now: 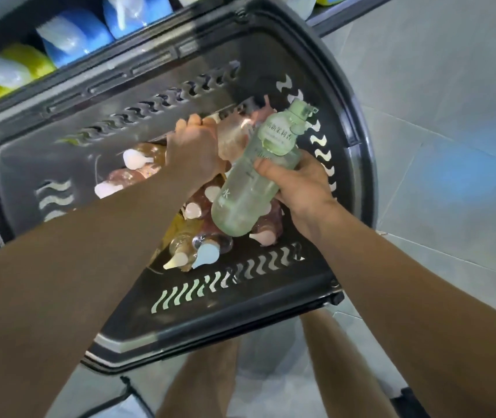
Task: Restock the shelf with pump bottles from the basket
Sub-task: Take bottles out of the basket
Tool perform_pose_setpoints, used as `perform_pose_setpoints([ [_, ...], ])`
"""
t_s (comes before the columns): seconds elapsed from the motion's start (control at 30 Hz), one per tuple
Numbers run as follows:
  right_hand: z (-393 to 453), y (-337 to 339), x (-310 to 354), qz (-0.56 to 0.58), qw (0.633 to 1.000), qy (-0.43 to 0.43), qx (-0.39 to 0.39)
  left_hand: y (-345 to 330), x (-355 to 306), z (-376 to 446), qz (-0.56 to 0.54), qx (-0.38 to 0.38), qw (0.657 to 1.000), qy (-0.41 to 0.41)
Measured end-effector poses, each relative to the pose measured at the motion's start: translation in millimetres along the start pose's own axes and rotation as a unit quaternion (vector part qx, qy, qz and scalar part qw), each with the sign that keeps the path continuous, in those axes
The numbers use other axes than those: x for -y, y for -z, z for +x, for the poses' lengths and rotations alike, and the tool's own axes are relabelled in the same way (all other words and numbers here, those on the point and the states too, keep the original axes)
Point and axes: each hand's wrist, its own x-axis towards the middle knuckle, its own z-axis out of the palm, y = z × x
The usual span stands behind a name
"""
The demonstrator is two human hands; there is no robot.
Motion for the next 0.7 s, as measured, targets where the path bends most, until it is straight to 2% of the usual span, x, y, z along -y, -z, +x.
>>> perform_pose_setpoints([
  [0.07, -4.3, -0.4, 4.7, -0.014, 1.000, 0.007, -0.002, -1.9, 3.5, -9.4, -0.048, 0.005, 0.999, 0.004],
  [0.2, -31.1, 4.7, 22.3, -0.058, 0.998, 0.033, -0.005, 21.4, 13.6, -35.1, -0.079, 0.019, 0.997, -0.007],
  [0.33, -74.2, 11.3, 46.4, -0.067, 0.996, 0.054, -0.014, 68.3, 18.9, -74.7, -0.181, 0.065, 0.978, 0.080],
  [0.47, -141.9, 14.1, 79.4, -0.075, 0.992, 0.101, -0.024, 130.8, 22.1, -141.5, -0.319, 0.011, 0.939, 0.128],
  [0.7, -287.8, 23.9, 145.0, -0.066, 0.980, 0.185, -0.011, 262.0, 5.8, -271.5, -0.459, -0.055, 0.881, 0.103],
])
